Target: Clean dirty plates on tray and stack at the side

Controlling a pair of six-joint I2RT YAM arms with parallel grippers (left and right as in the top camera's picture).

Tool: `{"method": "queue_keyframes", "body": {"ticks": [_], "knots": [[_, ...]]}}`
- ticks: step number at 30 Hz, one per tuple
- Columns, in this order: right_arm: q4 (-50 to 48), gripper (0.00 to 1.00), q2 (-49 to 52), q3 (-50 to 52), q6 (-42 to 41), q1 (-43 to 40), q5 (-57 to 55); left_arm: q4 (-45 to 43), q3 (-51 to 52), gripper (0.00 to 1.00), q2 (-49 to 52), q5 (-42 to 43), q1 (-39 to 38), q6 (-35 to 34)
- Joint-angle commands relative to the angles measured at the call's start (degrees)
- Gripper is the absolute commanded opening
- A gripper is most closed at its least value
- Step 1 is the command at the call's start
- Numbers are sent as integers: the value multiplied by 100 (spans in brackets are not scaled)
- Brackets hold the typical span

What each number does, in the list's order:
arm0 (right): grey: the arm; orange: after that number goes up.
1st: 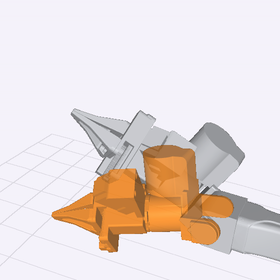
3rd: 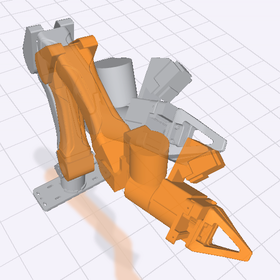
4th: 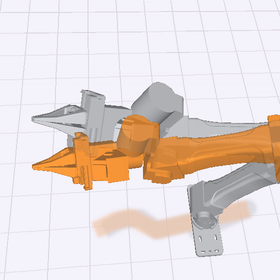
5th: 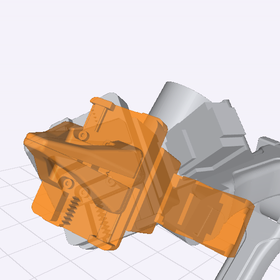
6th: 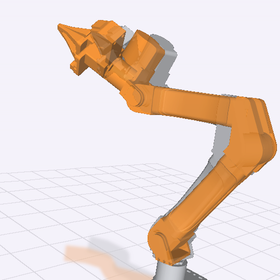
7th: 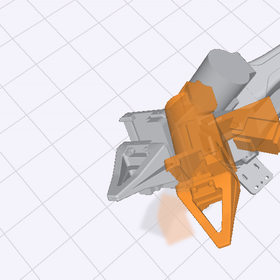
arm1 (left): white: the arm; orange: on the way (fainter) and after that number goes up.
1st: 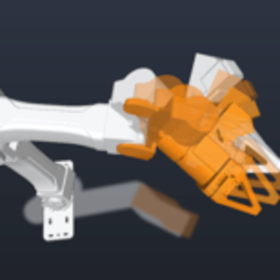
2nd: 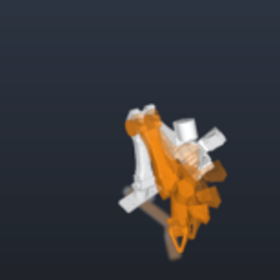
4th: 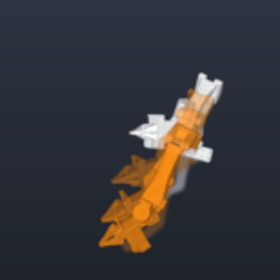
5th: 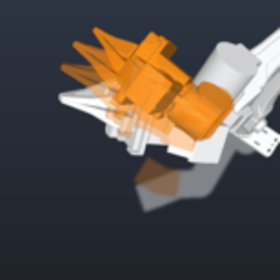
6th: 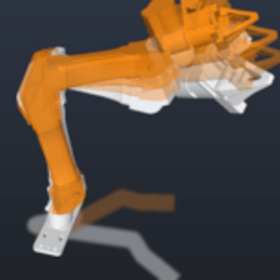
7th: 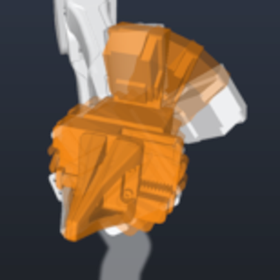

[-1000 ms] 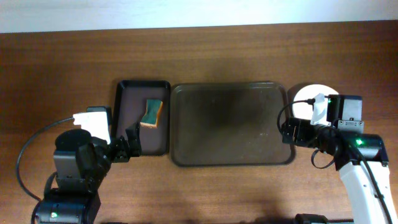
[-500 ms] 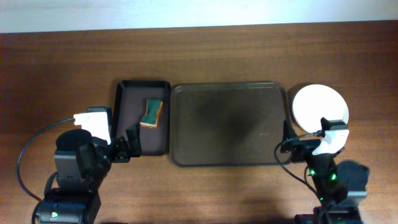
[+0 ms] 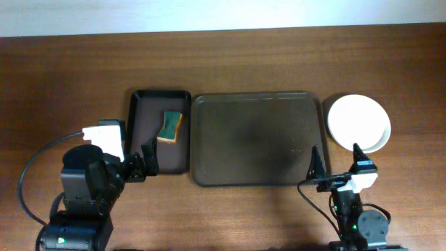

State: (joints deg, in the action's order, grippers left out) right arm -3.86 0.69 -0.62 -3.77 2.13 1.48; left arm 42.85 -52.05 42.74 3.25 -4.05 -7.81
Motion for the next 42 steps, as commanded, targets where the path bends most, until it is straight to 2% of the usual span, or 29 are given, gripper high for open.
{"method": "queue_keyframes", "body": {"ticks": [1,23,27,30,31,37,42], "knots": [[874,99,-50,31,55,44,-42,-17,22,100,-7,44,-7,-46],[839,99,-48,31,55,44,-48,2,22,100,-7,46,-7,-48],[839,99,-48,31,57,44,-48,63,177,100,-297,-66,0,-24],[839,99,-48,31,55,44,-48,-763,1134,100,-999,-149,79,-26],[839,99,-48,31,55,44,-48,-1392,1768,100,-1434,-146,114,-28],[839,99,-48,31,57,44,-48,-3928,4041,100,-3237,-153,125,-22],[839,99,-48,31,55,44,-48,-4972,5027,100,-4144,-151,122,625]]}}
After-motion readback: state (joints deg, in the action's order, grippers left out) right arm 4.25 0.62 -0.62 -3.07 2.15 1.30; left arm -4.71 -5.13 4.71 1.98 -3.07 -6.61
